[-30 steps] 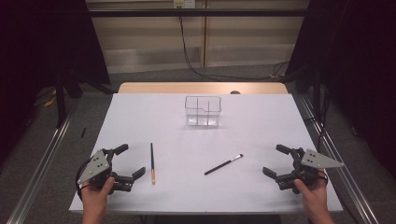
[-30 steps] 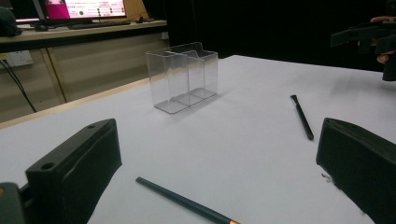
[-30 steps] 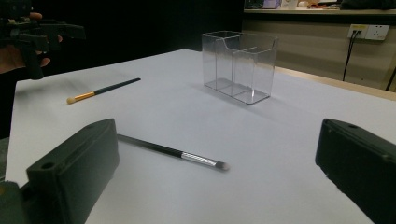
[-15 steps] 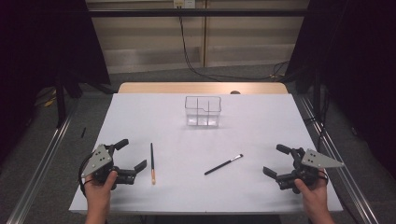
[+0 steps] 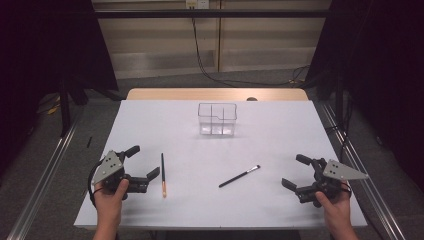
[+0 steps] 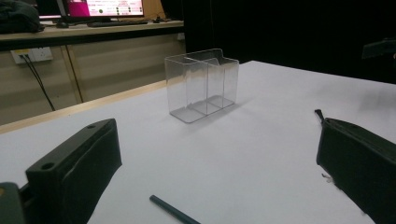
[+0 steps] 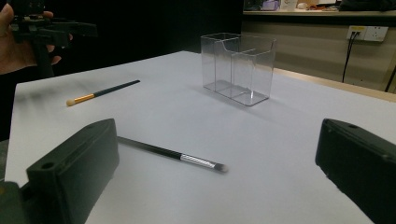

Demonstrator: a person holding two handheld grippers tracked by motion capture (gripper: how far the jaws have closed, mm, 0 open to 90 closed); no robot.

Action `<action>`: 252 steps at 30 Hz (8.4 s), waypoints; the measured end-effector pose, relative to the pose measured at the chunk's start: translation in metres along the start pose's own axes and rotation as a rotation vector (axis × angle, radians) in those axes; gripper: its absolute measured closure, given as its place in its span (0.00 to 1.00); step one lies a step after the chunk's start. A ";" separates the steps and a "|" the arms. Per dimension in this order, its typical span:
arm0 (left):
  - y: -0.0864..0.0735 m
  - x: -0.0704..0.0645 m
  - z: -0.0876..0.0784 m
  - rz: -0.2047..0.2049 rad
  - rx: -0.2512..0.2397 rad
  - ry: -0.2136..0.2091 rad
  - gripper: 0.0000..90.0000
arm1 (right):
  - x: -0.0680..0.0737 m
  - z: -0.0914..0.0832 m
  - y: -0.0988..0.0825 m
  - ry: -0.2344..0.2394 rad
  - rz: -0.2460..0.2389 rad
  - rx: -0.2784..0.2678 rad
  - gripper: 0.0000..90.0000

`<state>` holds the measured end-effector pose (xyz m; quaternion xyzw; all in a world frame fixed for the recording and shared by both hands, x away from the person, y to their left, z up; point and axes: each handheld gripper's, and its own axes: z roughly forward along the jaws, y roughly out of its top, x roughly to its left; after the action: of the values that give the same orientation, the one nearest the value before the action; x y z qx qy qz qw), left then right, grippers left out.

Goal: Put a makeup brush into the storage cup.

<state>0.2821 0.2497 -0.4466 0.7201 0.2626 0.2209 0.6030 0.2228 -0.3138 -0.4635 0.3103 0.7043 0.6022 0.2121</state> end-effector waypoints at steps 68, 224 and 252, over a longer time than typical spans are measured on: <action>0.013 0.003 0.079 -0.054 0.486 0.027 0.00 | -0.001 0.000 0.000 0.012 0.003 -0.001 0.00; 0.073 -0.049 0.131 -0.133 1.000 -0.177 0.93 | -0.001 0.005 -0.001 0.038 -0.016 0.037 0.00; 0.091 -0.085 0.155 -0.037 0.985 -0.310 0.93 | 0.000 0.015 0.002 0.074 -0.007 0.054 0.00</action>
<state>0.3253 0.0657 -0.3842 0.9382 0.2558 -0.0486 0.2281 0.2332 -0.3023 -0.4640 0.2908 0.7289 0.5932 0.1796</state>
